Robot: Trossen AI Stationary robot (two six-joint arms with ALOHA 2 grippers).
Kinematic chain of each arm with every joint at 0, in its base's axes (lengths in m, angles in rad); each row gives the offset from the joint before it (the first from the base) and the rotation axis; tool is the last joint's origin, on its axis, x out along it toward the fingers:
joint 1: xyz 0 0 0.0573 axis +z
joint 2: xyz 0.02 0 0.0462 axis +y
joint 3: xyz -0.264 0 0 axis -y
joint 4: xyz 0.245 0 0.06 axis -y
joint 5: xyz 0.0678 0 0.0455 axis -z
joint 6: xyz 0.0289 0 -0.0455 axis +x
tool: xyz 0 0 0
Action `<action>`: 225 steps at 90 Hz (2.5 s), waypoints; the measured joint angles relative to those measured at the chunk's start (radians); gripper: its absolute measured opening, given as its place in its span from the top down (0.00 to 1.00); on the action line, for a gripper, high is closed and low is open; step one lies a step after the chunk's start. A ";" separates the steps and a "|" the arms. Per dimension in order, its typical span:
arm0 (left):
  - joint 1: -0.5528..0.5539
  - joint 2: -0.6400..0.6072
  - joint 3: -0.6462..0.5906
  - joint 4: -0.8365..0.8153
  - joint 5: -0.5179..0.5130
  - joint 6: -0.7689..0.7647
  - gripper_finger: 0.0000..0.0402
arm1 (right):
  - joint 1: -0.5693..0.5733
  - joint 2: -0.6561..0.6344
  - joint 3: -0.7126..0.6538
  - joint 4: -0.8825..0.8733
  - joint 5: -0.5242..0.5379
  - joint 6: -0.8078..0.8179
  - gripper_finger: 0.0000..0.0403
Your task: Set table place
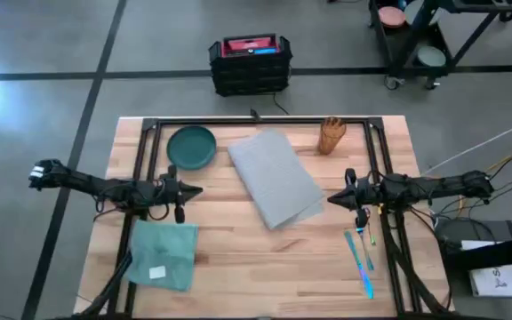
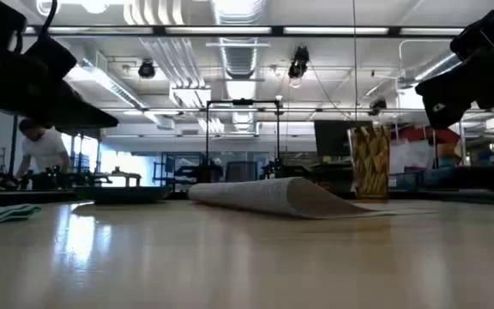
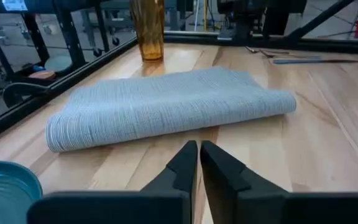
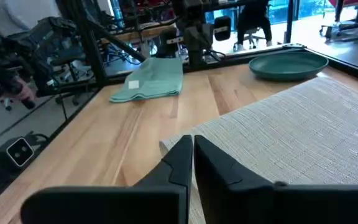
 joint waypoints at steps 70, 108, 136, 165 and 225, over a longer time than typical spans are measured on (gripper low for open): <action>0.008 0.288 0.371 -0.139 -0.164 -0.110 1.00 | 0.000 0.000 0.000 0.141 0.002 -0.185 0.99; 0.058 0.857 0.728 -0.211 -0.101 -0.156 1.00 | -0.001 0.000 0.000 0.202 0.036 0.215 0.99; 0.132 1.248 0.970 -0.196 0.141 -0.142 1.00 | -0.001 0.077 0.000 0.079 0.078 0.211 0.99; 0.137 1.522 1.116 0.025 0.227 -0.104 1.00 | -0.004 0.230 0.000 0.061 0.131 0.217 0.99; 0.061 1.659 1.150 -0.067 0.295 -0.167 1.00 | -0.004 0.519 0.000 0.051 0.182 0.210 0.99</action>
